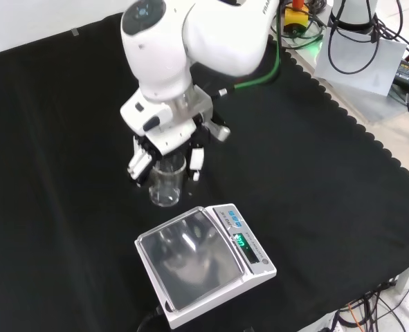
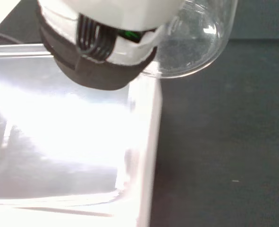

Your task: Put the beaker on the electronic balance.

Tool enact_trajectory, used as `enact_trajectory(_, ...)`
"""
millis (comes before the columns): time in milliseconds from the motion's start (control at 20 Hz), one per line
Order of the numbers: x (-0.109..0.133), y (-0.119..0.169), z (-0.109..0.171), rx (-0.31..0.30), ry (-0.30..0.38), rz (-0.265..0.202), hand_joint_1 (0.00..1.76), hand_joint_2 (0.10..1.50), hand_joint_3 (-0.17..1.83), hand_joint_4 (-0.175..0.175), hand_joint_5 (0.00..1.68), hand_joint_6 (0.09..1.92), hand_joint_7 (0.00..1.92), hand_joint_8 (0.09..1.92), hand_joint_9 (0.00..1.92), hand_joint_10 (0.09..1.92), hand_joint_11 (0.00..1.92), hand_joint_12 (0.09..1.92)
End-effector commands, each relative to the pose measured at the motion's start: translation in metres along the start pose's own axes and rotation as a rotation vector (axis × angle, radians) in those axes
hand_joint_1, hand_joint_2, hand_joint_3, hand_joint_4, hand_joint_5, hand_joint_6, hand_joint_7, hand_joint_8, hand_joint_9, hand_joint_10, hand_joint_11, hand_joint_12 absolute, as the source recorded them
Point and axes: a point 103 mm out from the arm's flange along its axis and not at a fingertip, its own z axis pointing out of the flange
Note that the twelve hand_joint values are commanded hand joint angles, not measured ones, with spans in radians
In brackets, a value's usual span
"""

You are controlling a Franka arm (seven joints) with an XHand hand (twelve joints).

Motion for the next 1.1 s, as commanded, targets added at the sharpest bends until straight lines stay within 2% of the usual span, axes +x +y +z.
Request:
enact_trajectory(50, 0.071, 0.007, 0.038, 0.087, -0.027, -0.069, 1.16, 0.86, 0.83, 0.023, 0.77, 1.53, 0.77, 1.64, 1.07, 1.38, 1.23, 1.04)
enact_trajectory(300, 0.079, 0.013, 0.050, 0.106, -0.029, -0.077, 1.16, 0.86, 0.83, 0.022, 0.78, 1.52, 0.77, 1.64, 1.07, 1.38, 1.23, 1.04)
enact_trajectory(650, 0.077, 0.013, 0.061, 0.138, -0.030, -0.078, 1.16, 0.88, 0.79, 0.010, 0.76, 1.51, 0.79, 1.63, 1.07, 1.37, 1.22, 1.05)
enact_trajectory(700, 0.076, 0.012, 0.061, 0.144, -0.028, -0.079, 1.16, 0.90, 0.74, -0.002, 0.73, 1.50, 0.79, 1.62, 1.06, 1.37, 1.21, 1.06)
enact_trajectory(750, 0.076, 0.012, 0.061, 0.147, -0.024, -0.080, 1.17, 0.98, 0.60, -0.067, 0.70, 1.50, 0.76, 1.59, 1.05, 1.36, 1.20, 1.06)
enact_trajectory(800, 0.075, 0.011, 0.061, 0.150, -0.021, -0.081, 1.19, 0.92, 0.63, -0.101, 0.62, 1.49, 0.72, 1.59, 1.03, 1.35, 1.20, 1.04)
enact_trajectory(850, 0.075, 0.011, 0.060, 0.152, -0.015, -0.080, 1.19, 0.81, 0.76, -0.101, 0.51, 1.46, 0.68, 1.57, 1.00, 1.31, 1.19, 1.04)
enact_trajectory(900, 0.074, 0.010, 0.058, 0.154, -0.019, -0.081, 1.17, 0.70, 0.89, -0.083, 0.36, 1.36, 0.64, 1.52, 0.96, 1.21, 1.10, 1.08)
enact_trajectory(950, 0.074, 0.009, 0.056, 0.155, -0.021, -0.082, 1.10, 0.60, 0.92, -0.062, 0.22, 1.07, 0.57, 1.40, 0.87, 1.10, 0.94, 1.15)
enact_trajectory(1050, 0.071, 0.007, 0.051, 0.142, -0.011, -0.082, 0.92, 0.53, 0.78, -0.023, 0.06, 0.43, 0.36, 1.16, 0.65, 0.96, 0.58, 1.30)
enact_trajectory(1100, 0.070, 0.006, 0.047, 0.131, -0.005, -0.081, 0.85, 0.53, 0.69, -0.008, 0.03, 0.23, 0.26, 1.06, 0.54, 0.93, 0.42, 1.37)
